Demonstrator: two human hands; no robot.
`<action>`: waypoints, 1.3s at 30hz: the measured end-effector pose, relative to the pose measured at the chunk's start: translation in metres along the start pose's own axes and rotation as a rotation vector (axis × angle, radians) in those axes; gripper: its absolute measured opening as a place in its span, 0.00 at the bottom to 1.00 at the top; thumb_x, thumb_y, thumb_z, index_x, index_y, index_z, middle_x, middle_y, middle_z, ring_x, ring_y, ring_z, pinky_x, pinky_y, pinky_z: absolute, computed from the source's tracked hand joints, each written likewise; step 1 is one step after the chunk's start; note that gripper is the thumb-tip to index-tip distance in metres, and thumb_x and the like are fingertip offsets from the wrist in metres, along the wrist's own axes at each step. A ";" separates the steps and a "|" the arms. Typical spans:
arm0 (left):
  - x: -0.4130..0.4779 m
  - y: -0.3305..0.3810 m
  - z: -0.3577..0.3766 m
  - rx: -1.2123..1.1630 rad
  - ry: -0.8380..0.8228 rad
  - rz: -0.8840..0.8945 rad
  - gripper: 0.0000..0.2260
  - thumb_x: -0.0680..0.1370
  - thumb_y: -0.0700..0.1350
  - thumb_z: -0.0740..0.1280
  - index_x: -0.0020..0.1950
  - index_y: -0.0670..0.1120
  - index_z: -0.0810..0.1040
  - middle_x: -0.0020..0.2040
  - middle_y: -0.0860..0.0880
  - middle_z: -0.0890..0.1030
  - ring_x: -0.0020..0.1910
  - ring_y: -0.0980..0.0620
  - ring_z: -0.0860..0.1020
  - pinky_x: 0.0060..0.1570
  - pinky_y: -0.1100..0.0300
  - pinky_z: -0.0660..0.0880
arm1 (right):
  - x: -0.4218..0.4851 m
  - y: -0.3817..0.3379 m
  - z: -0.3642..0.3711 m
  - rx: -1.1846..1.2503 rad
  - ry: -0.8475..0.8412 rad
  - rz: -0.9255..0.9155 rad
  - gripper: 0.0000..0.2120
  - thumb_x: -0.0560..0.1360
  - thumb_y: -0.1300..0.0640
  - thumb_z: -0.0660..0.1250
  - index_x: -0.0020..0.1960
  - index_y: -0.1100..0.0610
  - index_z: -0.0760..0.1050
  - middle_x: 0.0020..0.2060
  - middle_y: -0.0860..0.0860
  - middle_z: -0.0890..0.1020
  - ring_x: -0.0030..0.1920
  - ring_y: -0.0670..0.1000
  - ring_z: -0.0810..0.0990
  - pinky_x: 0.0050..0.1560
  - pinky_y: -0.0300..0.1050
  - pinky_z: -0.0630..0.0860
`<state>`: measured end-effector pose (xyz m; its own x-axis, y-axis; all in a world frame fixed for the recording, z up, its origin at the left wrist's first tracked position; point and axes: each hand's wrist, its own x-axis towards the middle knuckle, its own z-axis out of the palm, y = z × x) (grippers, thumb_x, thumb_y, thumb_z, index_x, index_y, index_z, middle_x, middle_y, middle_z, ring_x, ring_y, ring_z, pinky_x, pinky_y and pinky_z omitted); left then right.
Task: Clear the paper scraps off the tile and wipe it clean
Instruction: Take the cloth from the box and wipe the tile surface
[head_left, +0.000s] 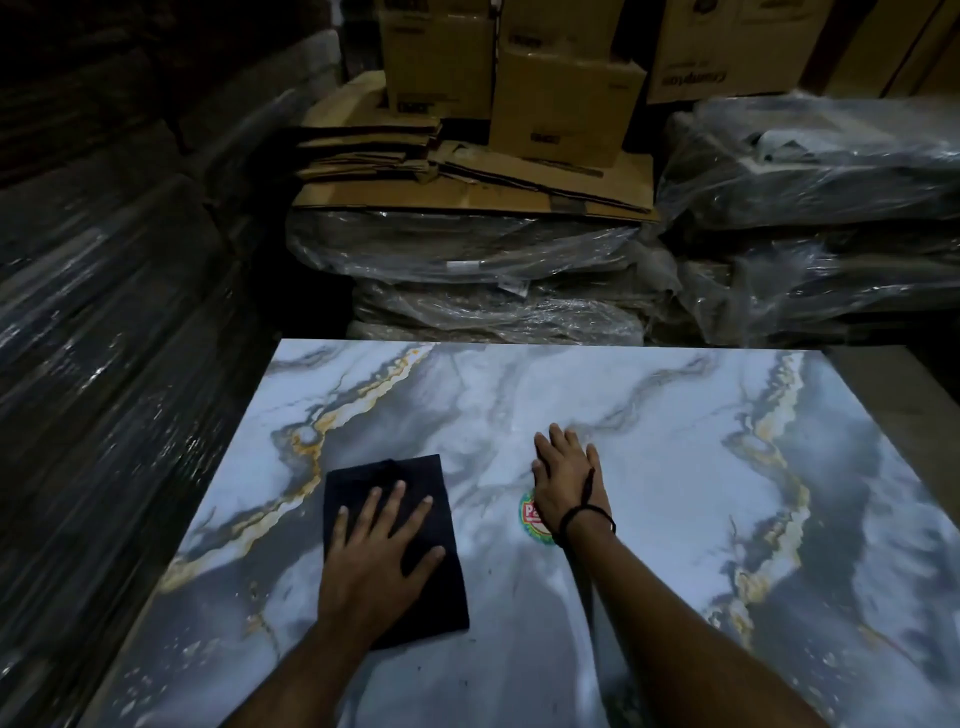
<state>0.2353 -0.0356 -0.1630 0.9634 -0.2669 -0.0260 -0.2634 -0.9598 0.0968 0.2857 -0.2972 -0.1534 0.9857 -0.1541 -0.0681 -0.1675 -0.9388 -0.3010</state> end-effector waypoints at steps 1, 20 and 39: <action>-0.004 -0.004 -0.001 0.015 -0.010 -0.008 0.28 0.76 0.70 0.46 0.73 0.61 0.63 0.75 0.52 0.63 0.74 0.47 0.62 0.69 0.44 0.52 | 0.001 0.000 -0.002 -0.008 -0.022 -0.005 0.23 0.83 0.52 0.50 0.77 0.50 0.56 0.78 0.49 0.53 0.78 0.50 0.48 0.76 0.50 0.40; 0.003 0.052 -0.006 -0.014 -0.051 0.037 0.29 0.72 0.69 0.49 0.72 0.63 0.63 0.76 0.51 0.61 0.74 0.45 0.61 0.70 0.41 0.51 | -0.087 -0.001 0.010 0.037 -0.054 -0.060 0.32 0.75 0.44 0.39 0.77 0.50 0.57 0.78 0.48 0.53 0.78 0.51 0.46 0.75 0.54 0.37; -0.049 0.044 0.001 -0.066 -0.046 0.116 0.26 0.75 0.67 0.54 0.69 0.59 0.70 0.72 0.48 0.69 0.71 0.43 0.68 0.67 0.40 0.59 | -0.090 -0.003 0.011 0.054 0.033 -0.035 0.22 0.81 0.54 0.53 0.75 0.50 0.63 0.77 0.47 0.59 0.78 0.50 0.51 0.76 0.53 0.40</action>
<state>0.1768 -0.0653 -0.1581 0.9229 -0.3809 -0.0558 -0.3675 -0.9148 0.1674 0.1975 -0.2774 -0.1567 0.9909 -0.1319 -0.0256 -0.1324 -0.9260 -0.3536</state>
